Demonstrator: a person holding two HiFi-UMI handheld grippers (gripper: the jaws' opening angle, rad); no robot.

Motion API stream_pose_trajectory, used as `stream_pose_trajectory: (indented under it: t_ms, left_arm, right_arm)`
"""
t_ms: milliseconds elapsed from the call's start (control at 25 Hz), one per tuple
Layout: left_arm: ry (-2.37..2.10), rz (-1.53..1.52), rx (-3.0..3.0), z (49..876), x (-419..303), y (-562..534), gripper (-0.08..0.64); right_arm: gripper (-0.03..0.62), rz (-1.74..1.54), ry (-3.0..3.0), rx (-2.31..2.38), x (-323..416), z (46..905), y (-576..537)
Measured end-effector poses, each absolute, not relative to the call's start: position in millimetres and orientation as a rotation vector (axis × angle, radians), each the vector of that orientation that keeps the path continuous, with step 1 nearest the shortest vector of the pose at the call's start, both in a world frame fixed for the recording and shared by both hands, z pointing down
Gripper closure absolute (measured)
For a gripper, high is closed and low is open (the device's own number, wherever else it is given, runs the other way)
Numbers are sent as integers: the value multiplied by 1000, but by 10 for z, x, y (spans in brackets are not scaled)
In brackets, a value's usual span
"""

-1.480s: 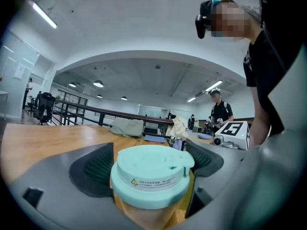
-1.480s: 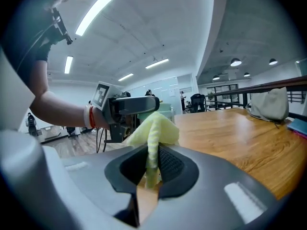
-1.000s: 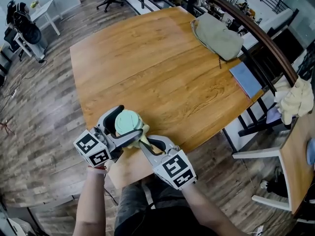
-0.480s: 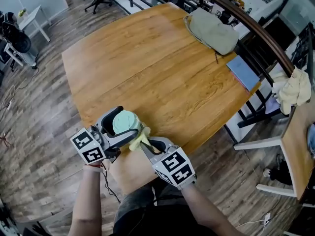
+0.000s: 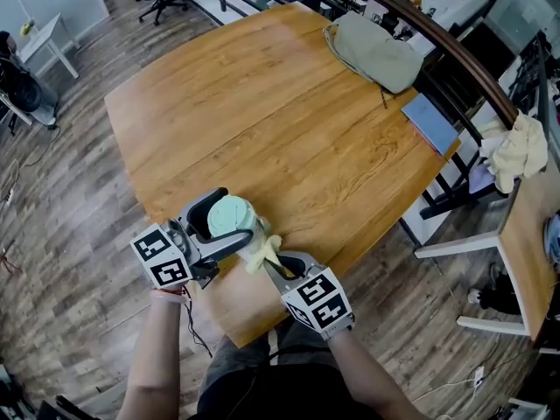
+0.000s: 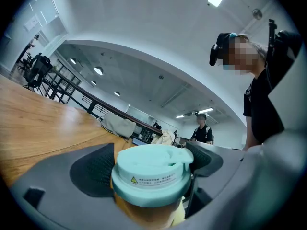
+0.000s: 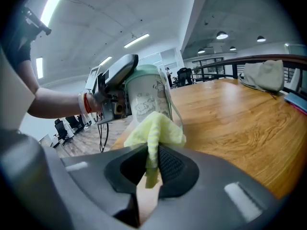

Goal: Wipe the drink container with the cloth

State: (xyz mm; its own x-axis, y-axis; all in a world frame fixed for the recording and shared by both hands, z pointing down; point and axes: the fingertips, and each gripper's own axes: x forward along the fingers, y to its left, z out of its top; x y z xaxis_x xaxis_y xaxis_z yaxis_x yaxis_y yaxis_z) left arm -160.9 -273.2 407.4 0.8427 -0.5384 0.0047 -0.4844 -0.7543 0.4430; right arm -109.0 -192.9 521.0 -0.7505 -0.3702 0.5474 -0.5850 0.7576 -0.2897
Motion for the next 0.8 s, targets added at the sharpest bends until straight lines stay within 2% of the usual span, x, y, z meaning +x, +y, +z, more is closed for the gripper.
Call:
stream_pose_trajectory:
  t_ms: [480, 800]
  left_arm:
    - [-652, -185, 2611, 4089, -1708, -2704, 98]
    - [-575, -186, 2626, 4120, -1734, -2705, 98]
  right_arm:
    - [546, 698, -2398, 768, -1052, 5499, -1820]
    - [546, 488, -2534, 783, -1091, 5057, -1979]
